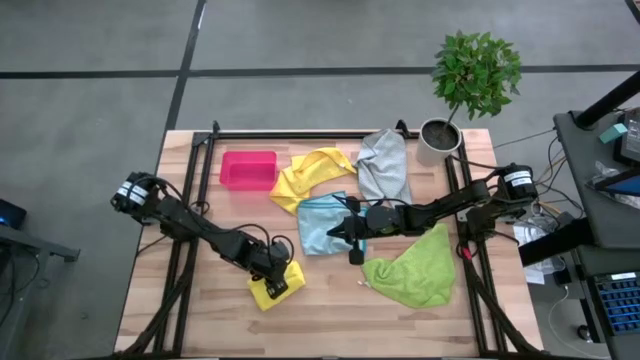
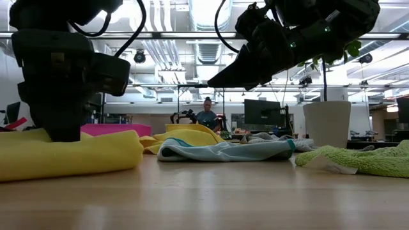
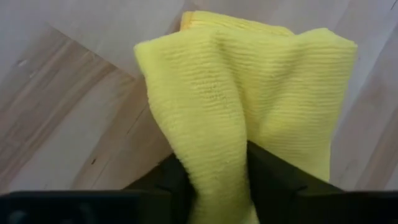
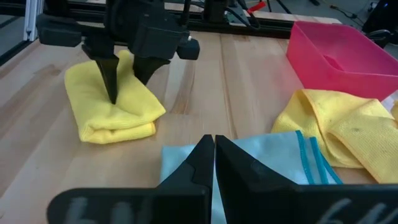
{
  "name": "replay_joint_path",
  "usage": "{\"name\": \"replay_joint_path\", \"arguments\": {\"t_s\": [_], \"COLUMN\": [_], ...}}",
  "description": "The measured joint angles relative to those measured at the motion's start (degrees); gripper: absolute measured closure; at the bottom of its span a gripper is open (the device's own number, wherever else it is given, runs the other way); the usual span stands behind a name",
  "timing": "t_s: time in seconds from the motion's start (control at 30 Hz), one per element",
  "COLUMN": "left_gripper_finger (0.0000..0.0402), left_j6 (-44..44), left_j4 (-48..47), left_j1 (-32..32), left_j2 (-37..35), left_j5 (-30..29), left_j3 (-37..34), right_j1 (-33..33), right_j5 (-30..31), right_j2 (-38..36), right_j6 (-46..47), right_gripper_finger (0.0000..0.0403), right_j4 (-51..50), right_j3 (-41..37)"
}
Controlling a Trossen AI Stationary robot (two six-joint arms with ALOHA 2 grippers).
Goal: Fold microfiber towels
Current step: Put the folded yellow microfiber cloth into the red bin
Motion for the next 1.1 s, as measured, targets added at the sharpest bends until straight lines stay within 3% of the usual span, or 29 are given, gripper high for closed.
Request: {"name": "replay_joint_path", "arguments": {"t_s": [0.2, 0.37, 0.6, 0.77, 0.87, 1.1], "left_gripper_finger": [0.0390, 0.0385, 0.0384, 0.0384, 0.0384, 0.0384], "left_j6": [0.3, 3.0, 15.9, 31.1, 43.7, 75.7], "left_j4": [-0.4, -3.1, -17.7, -30.4, -38.1, -47.3], "left_j1": [-0.1, -0.1, 2.1, 7.2, 11.8, 28.5], "left_j2": [-0.2, -2.5, -7.5, -11.2, -12.8, -16.5], "left_j5": [0.8, 0.9, 0.5, -1.4, -6.1, -16.5], "left_j3": [0.6, 2.2, 7.6, 13.0, 16.4, 21.7], "right_j1": [0.0, 0.0, 0.0, 0.0, 0.0, 0.0], "right_j5": [0.0, 0.0, 0.0, 0.0, 0.0, 0.0], "right_j2": [0.0, 0.0, 0.0, 0.0, 0.0, -0.1], "right_j6": [0.0, 0.0, 0.0, -0.3, -0.5, -1.1], "right_gripper_finger": [0.0394, 0.0394, 0.0394, 0.0394, 0.0394, 0.0394], "right_j4": [0.0, -0.1, -0.4, -0.6, -0.6, -0.6], "right_j3": [0.0, 0.0, 0.0, 0.0, 0.0, 0.0]}}
